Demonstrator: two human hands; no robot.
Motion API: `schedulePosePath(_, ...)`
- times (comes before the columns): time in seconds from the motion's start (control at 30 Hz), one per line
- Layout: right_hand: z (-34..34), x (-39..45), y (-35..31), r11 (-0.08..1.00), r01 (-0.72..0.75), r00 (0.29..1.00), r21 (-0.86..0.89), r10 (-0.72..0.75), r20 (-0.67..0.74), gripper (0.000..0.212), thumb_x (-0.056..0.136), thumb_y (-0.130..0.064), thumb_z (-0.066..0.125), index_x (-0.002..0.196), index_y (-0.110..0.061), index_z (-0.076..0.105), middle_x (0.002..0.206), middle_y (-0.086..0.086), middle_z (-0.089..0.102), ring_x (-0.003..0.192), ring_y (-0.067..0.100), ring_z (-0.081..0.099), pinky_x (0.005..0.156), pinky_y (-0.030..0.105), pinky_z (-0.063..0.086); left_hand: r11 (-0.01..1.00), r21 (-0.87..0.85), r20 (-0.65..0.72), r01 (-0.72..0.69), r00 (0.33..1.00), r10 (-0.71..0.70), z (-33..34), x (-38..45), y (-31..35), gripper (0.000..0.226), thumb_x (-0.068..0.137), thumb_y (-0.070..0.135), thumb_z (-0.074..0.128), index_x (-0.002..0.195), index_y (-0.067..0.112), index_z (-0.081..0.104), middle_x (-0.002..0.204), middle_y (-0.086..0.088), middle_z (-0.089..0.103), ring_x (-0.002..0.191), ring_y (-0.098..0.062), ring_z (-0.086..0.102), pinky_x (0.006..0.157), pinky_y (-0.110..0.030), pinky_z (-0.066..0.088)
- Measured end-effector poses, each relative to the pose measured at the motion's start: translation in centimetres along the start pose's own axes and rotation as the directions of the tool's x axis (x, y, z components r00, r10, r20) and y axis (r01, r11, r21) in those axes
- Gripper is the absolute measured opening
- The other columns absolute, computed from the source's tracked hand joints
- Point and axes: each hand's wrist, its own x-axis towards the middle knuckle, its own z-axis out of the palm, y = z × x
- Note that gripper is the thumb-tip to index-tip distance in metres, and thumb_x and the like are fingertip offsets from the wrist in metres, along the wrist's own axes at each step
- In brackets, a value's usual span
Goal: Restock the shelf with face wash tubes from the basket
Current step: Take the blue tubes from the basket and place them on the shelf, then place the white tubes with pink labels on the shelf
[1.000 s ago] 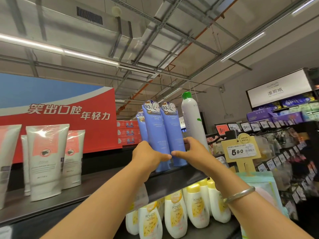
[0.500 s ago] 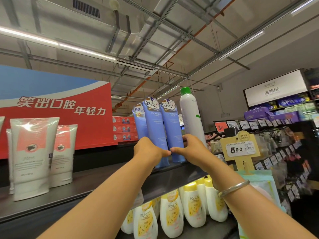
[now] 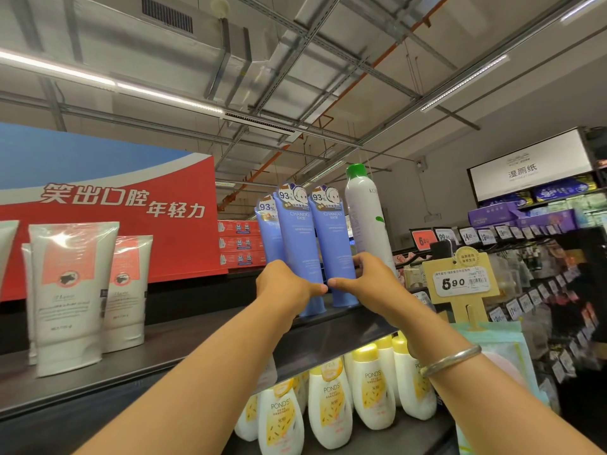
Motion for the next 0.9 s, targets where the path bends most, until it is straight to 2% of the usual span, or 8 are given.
schedulePosePath(0.3,0.1,-0.3,-0.2,1.0,-0.002,1.0,-0.012,0.002,-0.007,0.052,0.078,-0.03,0.071,0.12,-0.011,0.047,0.123,0.009,0.058,0.103,0.021,0.059,0.077,0.025,0.048,1.0,0.026,-0.008,0.003,1.0,-0.003,-0.1,-0.2,0.2,0.058,0.073,0.018,0.076,0.121,0.001,0.048,0.124,-0.018,0.056,0.113,-0.034,0.056,0.094,-0.046,0.05)
schedulePosePath(0.4,0.1,-0.5,-0.4,1.0,0.005,0.999,-0.012,-0.005,-0.035,0.048,0.082,-0.031,0.066,0.122,-0.01,0.049,0.121,0.008,0.06,0.094,0.016,0.056,0.067,0.019,0.044,1.0,0.017,-0.018,0.009,1.0,-0.009,-0.1,-0.5,0.2,0.056,0.073,0.019,0.077,0.119,0.001,0.05,0.121,-0.017,0.058,0.109,-0.033,0.059,0.091,-0.045,0.052)
schedulePosePath(0.5,-0.1,-1.1,-0.5,0.999,0.023,0.989,-0.024,-0.026,-0.145,0.044,0.087,-0.031,0.059,0.124,-0.009,0.048,0.117,0.006,0.058,0.095,0.015,0.052,0.073,0.026,0.044,0.998,-0.007,-0.099,-0.067,0.993,0.066,-0.5,-1.2,0.1,0.054,0.075,0.018,0.075,0.118,0.006,0.045,0.124,-0.014,0.052,0.105,-0.031,0.057,0.089,-0.044,0.052)
schedulePosePath(0.6,-0.8,-2.3,-1.0,1.0,0.028,0.968,0.013,-0.024,-0.25,0.033,0.09,-0.025,0.055,0.119,-0.01,0.054,0.114,0.009,0.061,0.099,0.02,0.057,0.084,0.035,0.05,0.977,0.002,-0.166,-0.213,0.963,0.211,-1.2,-2.8,0.4,0.049,0.08,0.021,0.07,0.121,0.013,0.044,0.126,-0.011,0.047,0.107,-0.03,0.054,0.091,-0.045,0.05)
schedulePosePath(0.67,-1.0,-3.6,-1.6,0.997,0.019,0.965,0.074,0.001,-0.264,0.022,0.091,-0.022,0.052,0.11,-0.012,0.058,0.109,0.009,0.063,0.098,0.022,0.06,0.085,0.039,0.053,0.959,-0.103,-0.147,-0.264,0.958,0.247,-1.7,-4.3,0.6,0.035,0.083,0.021,0.066,0.114,0.017,0.05,0.119,-0.008,0.054,0.105,-0.026,0.057,0.091,-0.044,0.05)
schedulePosePath(0.77,-1.0,-6.5,-2.7,0.986,-0.001,0.971,0.169,0.042,-0.235,0.01,0.092,-0.016,0.05,0.095,-0.015,0.06,0.094,0.009,0.065,0.08,0.017,0.062,0.059,0.02,0.049,0.912,-0.34,-0.075,-0.23,0.973,0.218,-2.7,-7.4,0.2,0.013,0.085,0.018,0.064,0.096,0.018,0.059,0.1,-0.003,0.063,0.095,-0.022,0.063,0.087,-0.041,0.053)
schedulePosePath(0.83,-1.0,-9.2,-3.3,0.976,-0.021,0.974,0.217,0.068,-0.214,0.011,0.092,-0.013,0.049,0.089,-0.014,0.06,0.082,0.006,0.064,0.068,0.011,0.059,0.048,0.013,0.044,0.876,-0.441,-0.034,-0.196,0.979,0.202,-3.3,-9.7,-0.9,0.006,0.085,0.015,0.064,0.086,0.02,0.06,0.087,0.001,0.064,0.08,-0.015,0.064,0.074,-0.029,0.055)
schedulePosePath(0.9,-0.8,-12.4,-3.7,0.964,-0.087,0.974,0.251,0.136,-0.183,0.011,0.092,-0.013,0.05,0.091,-0.012,0.061,0.076,0.003,0.063,0.063,0.011,0.058,0.049,0.016,0.045,0.854,-0.5,0.033,-0.14,0.983,0.181,-3.6,-12.0,-2.3,0.008,0.086,0.013,0.062,0.082,0.02,0.061,0.076,0.005,0.062,0.065,-0.009,0.06,0.059,-0.019,0.05)
